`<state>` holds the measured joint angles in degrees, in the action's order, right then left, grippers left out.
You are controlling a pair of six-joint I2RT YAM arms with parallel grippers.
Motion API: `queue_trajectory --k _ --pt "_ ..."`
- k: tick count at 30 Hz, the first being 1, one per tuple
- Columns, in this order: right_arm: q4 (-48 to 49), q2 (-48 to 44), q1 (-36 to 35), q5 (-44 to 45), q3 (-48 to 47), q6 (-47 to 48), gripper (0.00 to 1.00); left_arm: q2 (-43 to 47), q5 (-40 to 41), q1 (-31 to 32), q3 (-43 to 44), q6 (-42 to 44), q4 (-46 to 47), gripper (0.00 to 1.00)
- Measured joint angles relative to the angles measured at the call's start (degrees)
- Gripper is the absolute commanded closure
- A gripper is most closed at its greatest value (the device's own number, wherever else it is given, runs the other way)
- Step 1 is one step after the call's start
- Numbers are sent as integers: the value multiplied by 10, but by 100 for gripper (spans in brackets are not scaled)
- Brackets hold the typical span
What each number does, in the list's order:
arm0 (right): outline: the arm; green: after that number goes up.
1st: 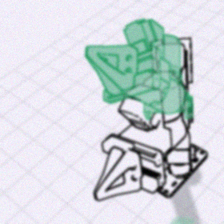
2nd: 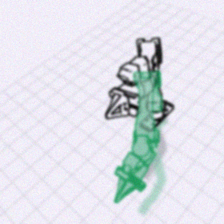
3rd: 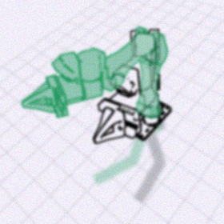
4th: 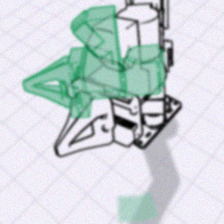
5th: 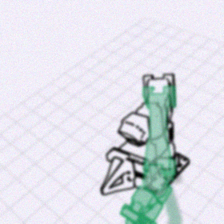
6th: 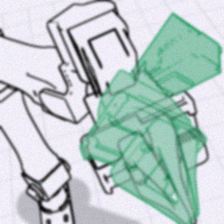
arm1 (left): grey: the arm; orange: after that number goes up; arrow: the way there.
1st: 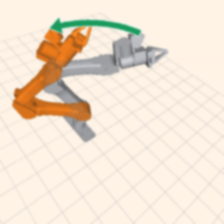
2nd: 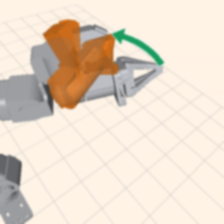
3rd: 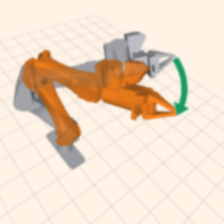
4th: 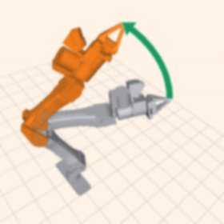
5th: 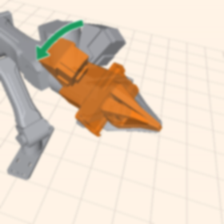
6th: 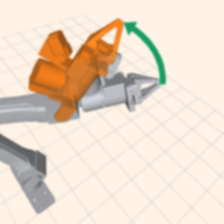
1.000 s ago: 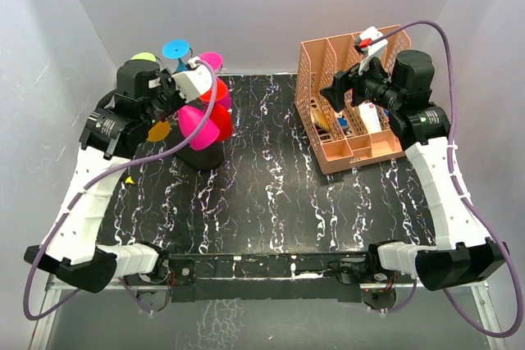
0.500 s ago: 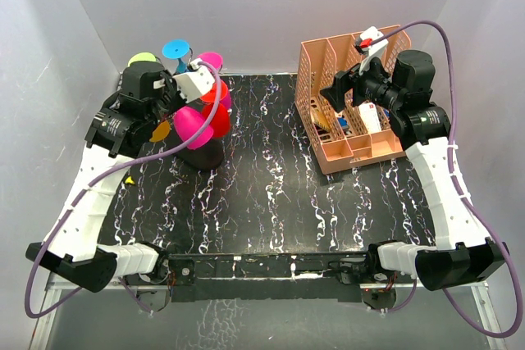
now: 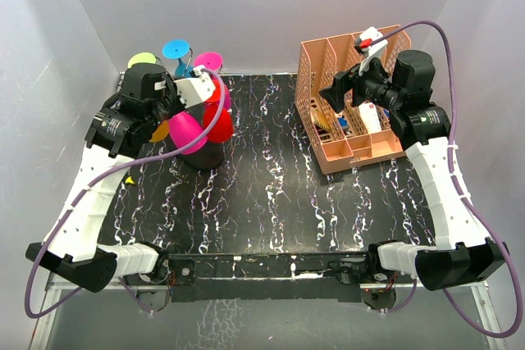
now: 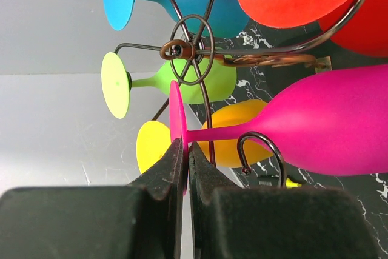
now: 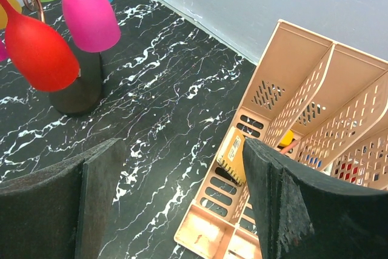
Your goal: Place the wine glass upside down on the wine glass rack
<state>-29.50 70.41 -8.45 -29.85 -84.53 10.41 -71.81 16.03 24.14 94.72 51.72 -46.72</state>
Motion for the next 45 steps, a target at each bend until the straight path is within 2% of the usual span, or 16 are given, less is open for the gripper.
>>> queue_trajectory --k 26,45 --pt "0 0 3 -9 0 0 14 20 10 1 3 40 -53 100" --pt "2 0 4 -17 0 -2 13 28 -40 1 13 40 -86 100"
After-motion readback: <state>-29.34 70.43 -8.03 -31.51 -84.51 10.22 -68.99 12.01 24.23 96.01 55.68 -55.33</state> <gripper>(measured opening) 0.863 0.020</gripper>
